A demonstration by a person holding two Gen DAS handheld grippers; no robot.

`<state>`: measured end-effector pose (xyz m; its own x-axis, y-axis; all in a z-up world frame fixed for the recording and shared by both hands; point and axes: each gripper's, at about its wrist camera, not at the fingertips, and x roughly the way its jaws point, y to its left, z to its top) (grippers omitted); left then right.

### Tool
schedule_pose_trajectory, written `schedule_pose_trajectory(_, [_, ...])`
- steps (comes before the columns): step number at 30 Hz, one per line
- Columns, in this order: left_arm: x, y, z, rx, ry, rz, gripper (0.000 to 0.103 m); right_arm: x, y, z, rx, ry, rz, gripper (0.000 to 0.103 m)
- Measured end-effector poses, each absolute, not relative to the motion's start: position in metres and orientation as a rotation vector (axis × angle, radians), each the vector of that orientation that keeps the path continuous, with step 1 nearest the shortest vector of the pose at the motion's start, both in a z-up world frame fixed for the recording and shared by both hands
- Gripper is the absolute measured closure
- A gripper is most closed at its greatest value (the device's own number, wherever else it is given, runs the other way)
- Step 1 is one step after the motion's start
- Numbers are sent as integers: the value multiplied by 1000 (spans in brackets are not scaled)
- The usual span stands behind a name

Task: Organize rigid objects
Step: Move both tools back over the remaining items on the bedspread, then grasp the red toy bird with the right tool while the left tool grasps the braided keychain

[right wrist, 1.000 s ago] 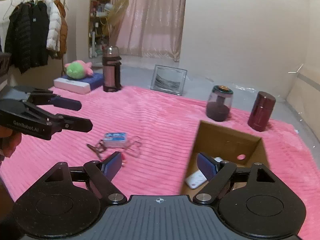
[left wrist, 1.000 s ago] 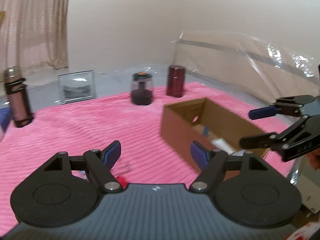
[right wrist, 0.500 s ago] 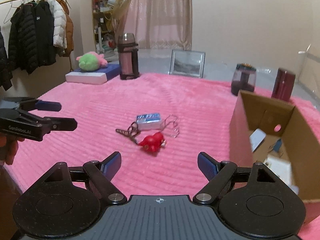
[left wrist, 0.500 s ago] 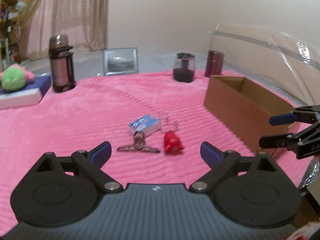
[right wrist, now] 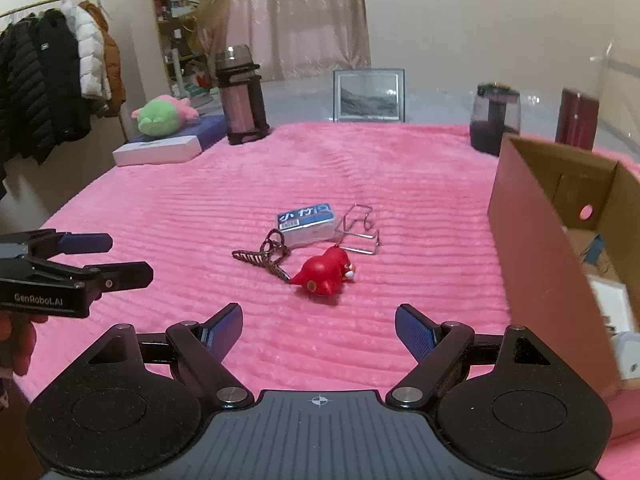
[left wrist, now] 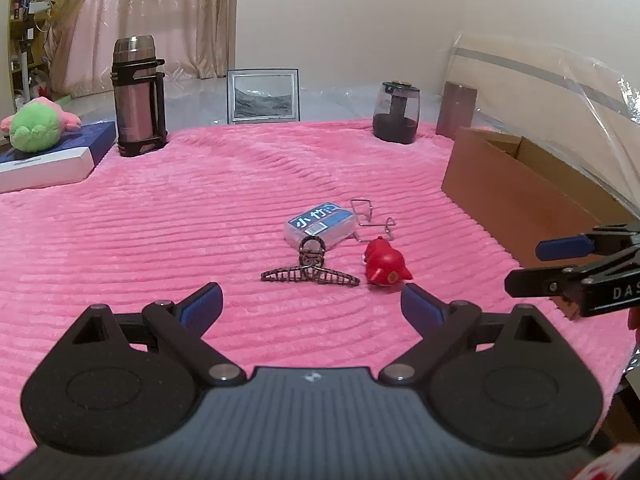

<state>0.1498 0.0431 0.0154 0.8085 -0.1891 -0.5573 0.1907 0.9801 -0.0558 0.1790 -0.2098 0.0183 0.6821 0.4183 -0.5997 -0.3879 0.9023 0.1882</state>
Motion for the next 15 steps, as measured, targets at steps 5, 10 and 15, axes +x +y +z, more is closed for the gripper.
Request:
schedule_pose_trajectory(5, [165,48,5,32,590,-174,10,200,-197,7,88,714,420,23])
schedule_pose_trajectory(10, [182,55,-4,35,590,-173,10,220,-181,-5,139,708,341,24])
schedule_pose_trajectory(15, [202,65,-15,1,616,-203,10,242,-161,-20,167,720,316,38])
